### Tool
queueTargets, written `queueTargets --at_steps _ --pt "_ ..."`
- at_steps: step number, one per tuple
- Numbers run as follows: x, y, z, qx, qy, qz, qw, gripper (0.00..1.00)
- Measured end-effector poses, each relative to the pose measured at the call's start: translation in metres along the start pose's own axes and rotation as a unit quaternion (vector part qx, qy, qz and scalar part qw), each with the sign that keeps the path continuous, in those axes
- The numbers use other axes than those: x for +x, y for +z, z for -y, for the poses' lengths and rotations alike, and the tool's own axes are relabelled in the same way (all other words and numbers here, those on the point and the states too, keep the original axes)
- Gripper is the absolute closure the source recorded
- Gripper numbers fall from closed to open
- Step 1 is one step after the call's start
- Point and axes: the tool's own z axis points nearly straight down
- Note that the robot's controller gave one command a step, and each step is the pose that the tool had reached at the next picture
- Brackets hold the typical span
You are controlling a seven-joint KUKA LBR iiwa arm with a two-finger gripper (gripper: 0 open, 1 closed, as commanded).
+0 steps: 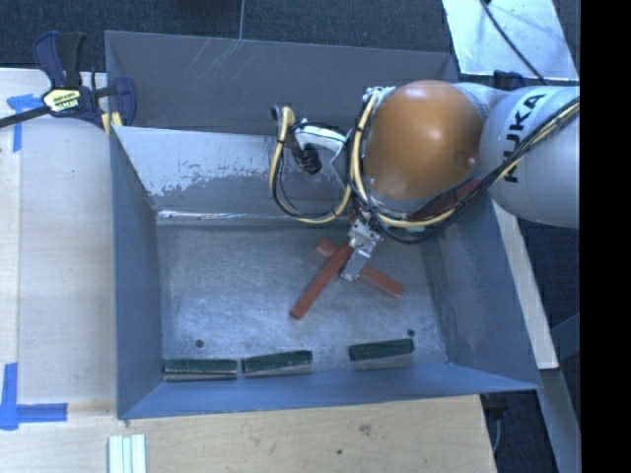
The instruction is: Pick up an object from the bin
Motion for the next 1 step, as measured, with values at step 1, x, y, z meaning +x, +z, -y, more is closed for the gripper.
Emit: queueTargets --at_steps 1 --pt "-0.0168 -0.0435 -0.0425 0.000 0.012 -0.0017 0.9999 1.00"
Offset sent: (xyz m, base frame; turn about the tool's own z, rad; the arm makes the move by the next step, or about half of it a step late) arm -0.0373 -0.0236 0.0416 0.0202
